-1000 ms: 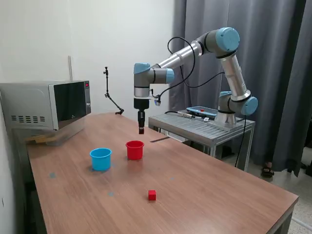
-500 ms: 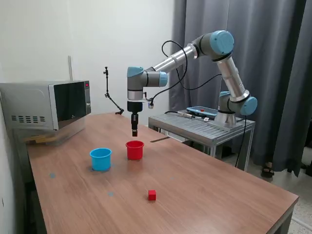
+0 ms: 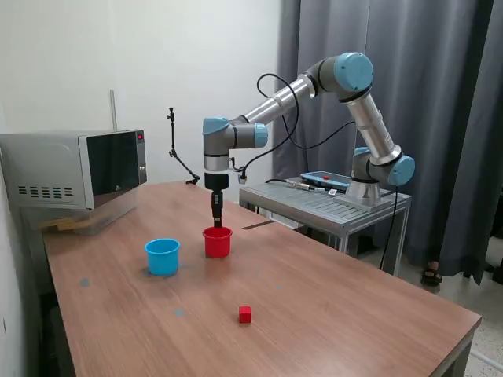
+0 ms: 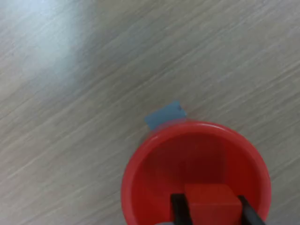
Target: Place red objects in the red bin, and blue objects in the blue bin.
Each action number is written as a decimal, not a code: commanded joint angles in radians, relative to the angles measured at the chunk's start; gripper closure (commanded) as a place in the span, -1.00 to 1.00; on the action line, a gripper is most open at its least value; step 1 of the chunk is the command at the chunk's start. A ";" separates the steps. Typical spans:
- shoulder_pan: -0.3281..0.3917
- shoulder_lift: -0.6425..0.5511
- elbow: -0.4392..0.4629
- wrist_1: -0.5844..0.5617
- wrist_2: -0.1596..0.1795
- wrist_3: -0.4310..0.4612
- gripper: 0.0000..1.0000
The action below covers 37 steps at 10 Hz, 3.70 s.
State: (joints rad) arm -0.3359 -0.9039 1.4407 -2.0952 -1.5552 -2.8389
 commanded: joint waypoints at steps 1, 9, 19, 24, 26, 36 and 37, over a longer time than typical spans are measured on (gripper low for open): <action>0.000 0.002 0.003 0.000 -0.002 0.012 -1.00; 0.108 -0.003 -0.023 -0.040 0.000 0.021 -1.00; 0.322 -0.009 -0.128 -0.005 -0.008 0.445 -1.00; 0.397 -0.007 -0.189 0.231 -0.008 0.658 -1.00; 0.442 0.009 -0.235 0.238 -0.005 0.667 -1.00; 0.508 0.309 -0.491 0.149 0.004 0.611 -1.00; 0.506 0.312 -0.485 0.144 0.007 0.543 -1.00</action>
State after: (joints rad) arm 0.1717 -0.6142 0.9575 -1.9265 -1.5512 -2.2177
